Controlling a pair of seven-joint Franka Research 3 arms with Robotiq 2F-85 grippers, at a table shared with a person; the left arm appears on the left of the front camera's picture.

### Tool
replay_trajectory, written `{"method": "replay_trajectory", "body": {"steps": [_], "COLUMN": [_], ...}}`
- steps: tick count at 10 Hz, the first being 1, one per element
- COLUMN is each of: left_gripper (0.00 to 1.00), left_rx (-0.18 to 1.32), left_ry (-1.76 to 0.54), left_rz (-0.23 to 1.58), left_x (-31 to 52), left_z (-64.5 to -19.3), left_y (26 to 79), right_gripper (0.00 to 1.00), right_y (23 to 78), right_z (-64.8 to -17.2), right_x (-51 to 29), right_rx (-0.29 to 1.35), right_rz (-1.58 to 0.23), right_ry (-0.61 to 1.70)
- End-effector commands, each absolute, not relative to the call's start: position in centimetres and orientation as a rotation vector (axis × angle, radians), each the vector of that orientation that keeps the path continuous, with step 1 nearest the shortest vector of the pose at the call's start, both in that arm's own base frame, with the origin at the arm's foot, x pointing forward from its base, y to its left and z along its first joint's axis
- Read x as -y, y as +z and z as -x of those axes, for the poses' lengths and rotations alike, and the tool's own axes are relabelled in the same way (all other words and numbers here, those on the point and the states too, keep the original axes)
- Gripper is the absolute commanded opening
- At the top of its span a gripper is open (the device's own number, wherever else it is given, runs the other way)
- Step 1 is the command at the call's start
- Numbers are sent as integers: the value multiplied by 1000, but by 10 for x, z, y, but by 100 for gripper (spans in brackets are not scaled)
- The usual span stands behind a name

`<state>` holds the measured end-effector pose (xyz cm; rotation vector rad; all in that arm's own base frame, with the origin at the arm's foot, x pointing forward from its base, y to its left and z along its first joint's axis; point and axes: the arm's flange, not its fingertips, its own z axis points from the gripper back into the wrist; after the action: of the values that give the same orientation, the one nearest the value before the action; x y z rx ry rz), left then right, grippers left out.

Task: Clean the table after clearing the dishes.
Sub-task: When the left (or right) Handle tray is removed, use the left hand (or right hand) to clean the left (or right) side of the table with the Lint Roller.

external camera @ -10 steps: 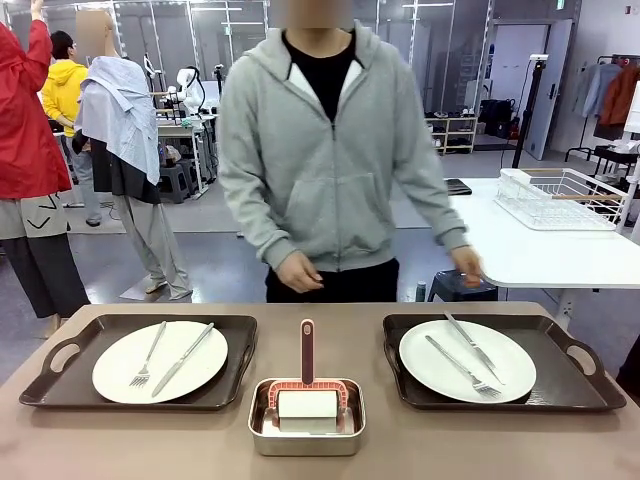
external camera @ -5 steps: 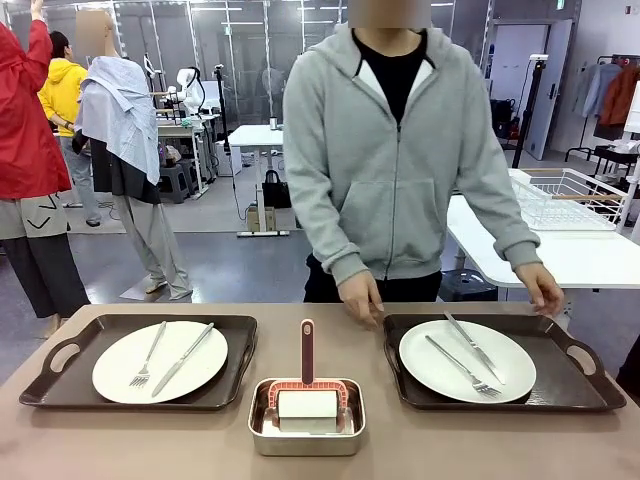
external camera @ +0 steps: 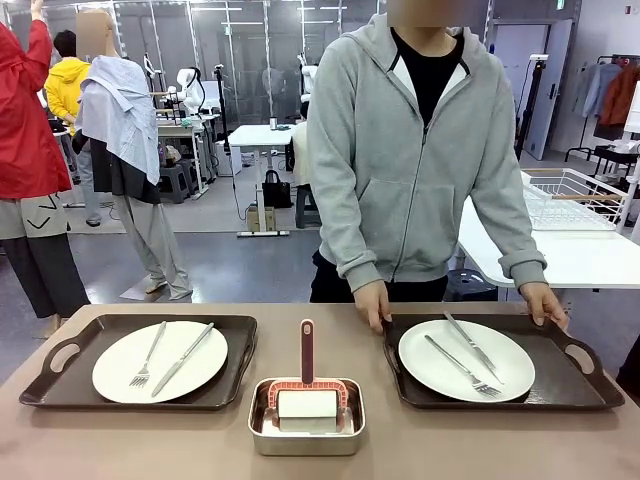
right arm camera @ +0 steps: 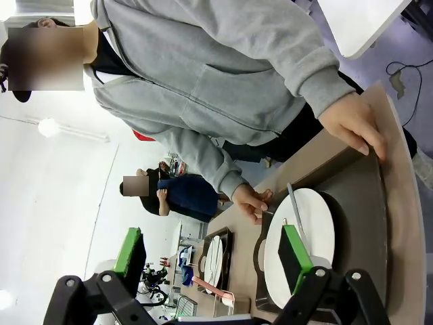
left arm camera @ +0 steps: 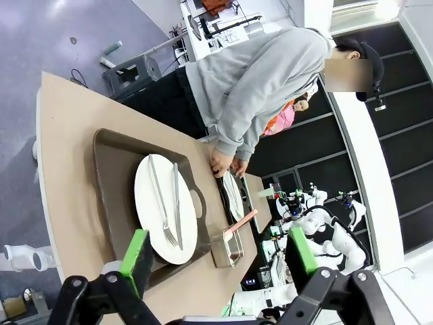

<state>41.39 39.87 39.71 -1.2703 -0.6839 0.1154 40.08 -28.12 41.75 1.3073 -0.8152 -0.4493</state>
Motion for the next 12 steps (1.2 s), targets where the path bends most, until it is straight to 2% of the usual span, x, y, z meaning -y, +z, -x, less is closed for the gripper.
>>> {"method": "replay_trajectory", "body": {"steps": [1, 9, 12], "left_gripper": [100, 100, 100], "left_rx": [681, 681, 681], "left_ry": [115, 115, 115], "left_rz": [1260, 1260, 1260], "left_x": [-400, -400, -400], "left_z": [-412, -412, -412], "left_y": [398, 398, 398], "right_gripper": [100, 100, 100], "right_y": [421, 418, 481], "right_z": [-398, -401, -444], "right_x": [281, 281, 221], "right_rx": [818, 815, 770], "right_rz": [-1315, -1307, -1168], "right_ry": [-444, -449, -173]}}
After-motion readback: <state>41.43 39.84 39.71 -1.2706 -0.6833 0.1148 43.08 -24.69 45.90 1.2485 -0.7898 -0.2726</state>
